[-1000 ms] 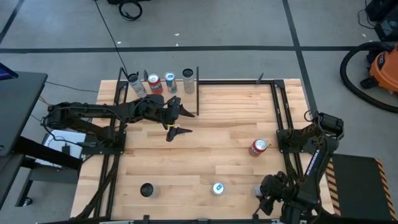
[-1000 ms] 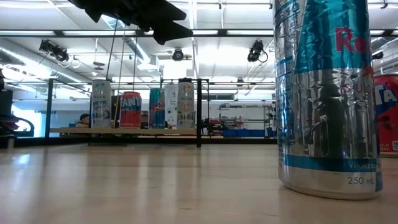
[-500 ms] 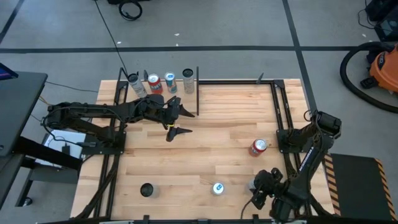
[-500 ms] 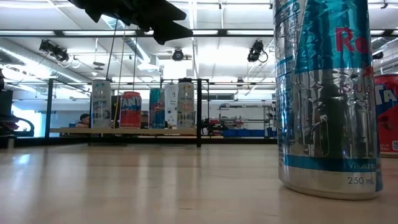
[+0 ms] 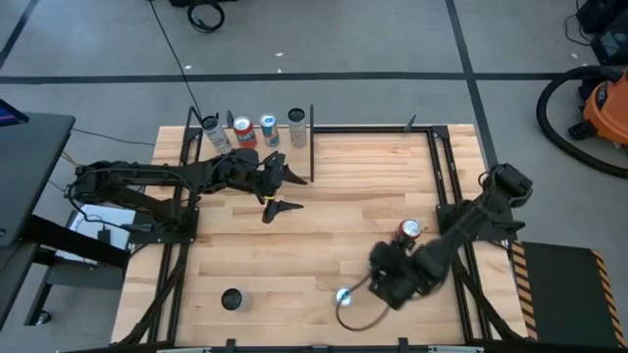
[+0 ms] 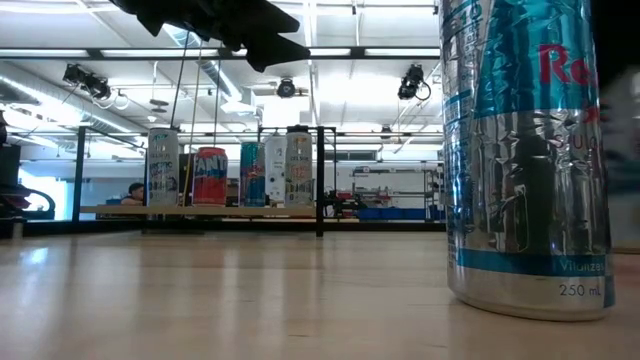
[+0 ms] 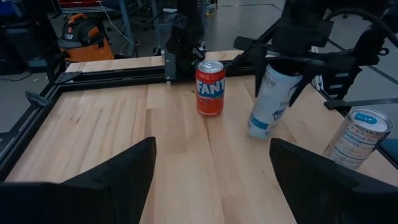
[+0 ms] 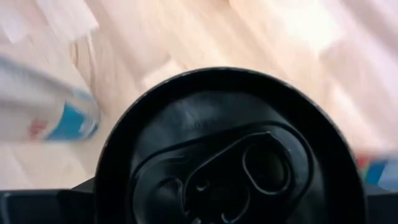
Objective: Place canned beverage on shelf
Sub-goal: Put the white blue soda can aligned with the other white blue soda can on the shelf
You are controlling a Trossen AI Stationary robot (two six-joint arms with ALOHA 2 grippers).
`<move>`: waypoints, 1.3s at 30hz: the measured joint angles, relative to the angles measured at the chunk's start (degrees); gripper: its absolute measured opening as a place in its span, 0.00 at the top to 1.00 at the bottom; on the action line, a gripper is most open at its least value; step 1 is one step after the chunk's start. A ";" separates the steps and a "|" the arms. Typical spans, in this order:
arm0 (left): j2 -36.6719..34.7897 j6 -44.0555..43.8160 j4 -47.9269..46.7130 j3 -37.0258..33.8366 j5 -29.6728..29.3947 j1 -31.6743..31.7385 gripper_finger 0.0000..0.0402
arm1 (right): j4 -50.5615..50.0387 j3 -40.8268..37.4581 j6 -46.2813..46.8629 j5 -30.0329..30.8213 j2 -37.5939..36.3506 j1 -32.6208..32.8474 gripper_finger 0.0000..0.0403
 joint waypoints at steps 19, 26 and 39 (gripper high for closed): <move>-0.02 -0.11 -1.57 0.00 -1.39 5.70 0.21 | 22.62 0.05 -47.79 -14.90 -2.53 -31.51 0.32; -0.02 -3.41 -1.75 0.00 -1.38 8.11 0.21 | 22.20 0.09 -51.62 -19.92 -2.26 -37.62 0.32; -0.02 -5.02 -3.12 0.00 -1.31 6.53 0.21 | 23.64 0.20 -57.25 -25.42 0.17 -39.06 0.32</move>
